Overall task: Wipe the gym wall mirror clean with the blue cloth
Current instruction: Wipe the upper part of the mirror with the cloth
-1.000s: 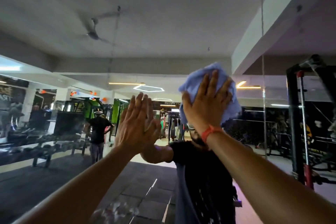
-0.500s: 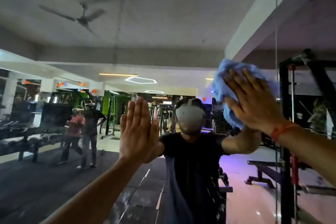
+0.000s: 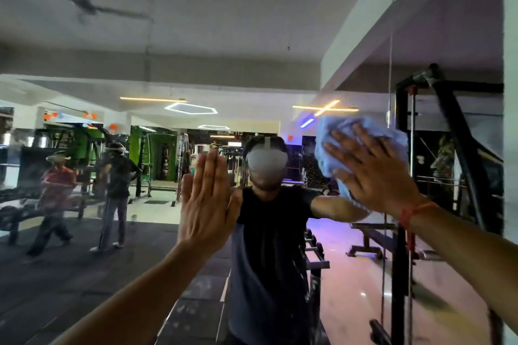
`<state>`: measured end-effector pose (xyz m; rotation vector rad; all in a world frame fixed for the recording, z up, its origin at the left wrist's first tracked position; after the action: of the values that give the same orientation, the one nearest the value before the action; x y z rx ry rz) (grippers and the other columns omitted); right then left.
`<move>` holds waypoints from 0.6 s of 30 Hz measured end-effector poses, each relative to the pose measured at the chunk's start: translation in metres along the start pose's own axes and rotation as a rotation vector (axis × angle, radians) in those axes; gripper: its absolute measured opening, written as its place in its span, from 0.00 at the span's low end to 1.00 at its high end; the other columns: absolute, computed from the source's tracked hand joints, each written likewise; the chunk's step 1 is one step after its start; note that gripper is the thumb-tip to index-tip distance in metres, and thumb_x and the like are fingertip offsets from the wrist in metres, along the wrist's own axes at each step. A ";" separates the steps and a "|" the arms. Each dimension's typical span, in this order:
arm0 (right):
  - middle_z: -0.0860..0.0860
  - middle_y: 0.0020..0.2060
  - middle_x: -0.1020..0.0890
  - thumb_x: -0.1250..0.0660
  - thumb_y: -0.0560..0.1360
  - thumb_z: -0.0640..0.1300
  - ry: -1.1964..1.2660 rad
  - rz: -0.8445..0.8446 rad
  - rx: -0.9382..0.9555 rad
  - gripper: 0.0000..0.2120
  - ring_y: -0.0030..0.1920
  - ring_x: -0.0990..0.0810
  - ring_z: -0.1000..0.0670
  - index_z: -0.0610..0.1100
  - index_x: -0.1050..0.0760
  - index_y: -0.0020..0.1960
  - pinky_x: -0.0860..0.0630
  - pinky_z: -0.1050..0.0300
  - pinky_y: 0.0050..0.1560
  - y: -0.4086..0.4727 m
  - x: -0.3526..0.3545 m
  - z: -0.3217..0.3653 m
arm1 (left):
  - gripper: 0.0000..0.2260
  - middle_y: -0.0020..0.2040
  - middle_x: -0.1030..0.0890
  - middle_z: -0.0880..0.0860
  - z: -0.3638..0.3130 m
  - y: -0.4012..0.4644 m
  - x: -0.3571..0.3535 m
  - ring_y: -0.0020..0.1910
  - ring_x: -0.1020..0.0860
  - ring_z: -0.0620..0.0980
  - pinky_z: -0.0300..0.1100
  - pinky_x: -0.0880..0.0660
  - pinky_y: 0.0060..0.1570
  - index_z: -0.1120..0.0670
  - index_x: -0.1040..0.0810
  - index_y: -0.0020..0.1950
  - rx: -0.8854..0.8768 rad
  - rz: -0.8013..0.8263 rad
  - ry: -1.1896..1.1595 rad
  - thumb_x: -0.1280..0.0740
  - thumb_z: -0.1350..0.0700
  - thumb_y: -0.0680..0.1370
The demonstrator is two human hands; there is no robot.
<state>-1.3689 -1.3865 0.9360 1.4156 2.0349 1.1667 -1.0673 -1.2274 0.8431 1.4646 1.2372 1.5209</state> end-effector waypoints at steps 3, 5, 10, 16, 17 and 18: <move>0.51 0.83 0.43 0.53 0.83 0.59 0.129 -0.082 -0.539 0.29 0.81 0.45 0.38 0.54 0.46 0.83 0.40 0.33 0.75 0.054 0.007 0.001 | 0.33 0.84 0.62 0.50 -0.016 0.011 -0.003 0.82 0.63 0.49 0.51 0.63 0.80 0.53 0.59 0.84 -0.036 0.012 -0.002 0.52 0.40 0.85; 0.52 0.83 0.45 0.51 0.82 0.59 0.194 -0.075 -0.589 0.30 0.82 0.48 0.37 0.55 0.45 0.83 0.40 0.33 0.74 0.069 0.004 0.044 | 0.33 0.84 0.61 0.50 -0.025 0.017 -0.005 0.82 0.63 0.49 0.52 0.63 0.79 0.53 0.58 0.84 -0.001 -0.004 -0.028 0.52 0.41 0.85; 0.56 0.83 0.47 0.50 0.84 0.59 0.052 0.062 0.414 0.28 0.83 0.51 0.44 0.58 0.48 0.83 0.45 0.33 0.77 0.009 0.001 0.055 | 0.32 0.84 0.60 0.50 -0.032 0.018 -0.006 0.82 0.63 0.49 0.53 0.60 0.80 0.53 0.57 0.84 0.016 -0.022 -0.053 0.51 0.42 0.84; 0.56 0.82 0.43 0.47 0.83 0.59 0.150 -0.077 -0.154 0.28 0.82 0.46 0.43 0.56 0.43 0.82 0.43 0.31 0.73 0.031 0.000 0.040 | 0.33 0.84 0.61 0.50 -0.039 0.018 -0.002 0.82 0.63 0.48 0.54 0.55 0.81 0.51 0.64 0.82 0.057 -0.010 -0.021 0.53 0.39 0.83; 0.56 0.83 0.45 0.47 0.83 0.59 0.155 -0.074 -0.093 0.29 0.82 0.48 0.42 0.56 0.44 0.82 0.44 0.29 0.73 0.020 -0.001 0.057 | 0.33 0.84 0.60 0.50 -0.041 0.018 0.000 0.82 0.62 0.48 0.55 0.53 0.81 0.52 0.64 0.81 0.066 -0.002 -0.019 0.54 0.39 0.83; 0.56 0.83 0.46 0.47 0.83 0.60 0.131 -0.022 0.052 0.29 0.83 0.49 0.42 0.57 0.45 0.83 0.46 0.28 0.74 0.011 -0.009 0.064 | 0.33 0.84 0.60 0.51 -0.044 0.018 0.002 0.83 0.62 0.48 0.54 0.53 0.81 0.52 0.62 0.82 0.071 0.007 -0.016 0.54 0.39 0.82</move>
<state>-1.3129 -1.3674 0.9069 1.3693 2.1796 1.2354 -1.1079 -1.2387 0.8648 1.5251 1.2894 1.4806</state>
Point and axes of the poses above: each hand's wrist, its own y-axis towards the middle knuckle, its own x-axis out of the back of the hand, z = x × y, the point moved 2 cm from there along y, towards the middle knuckle
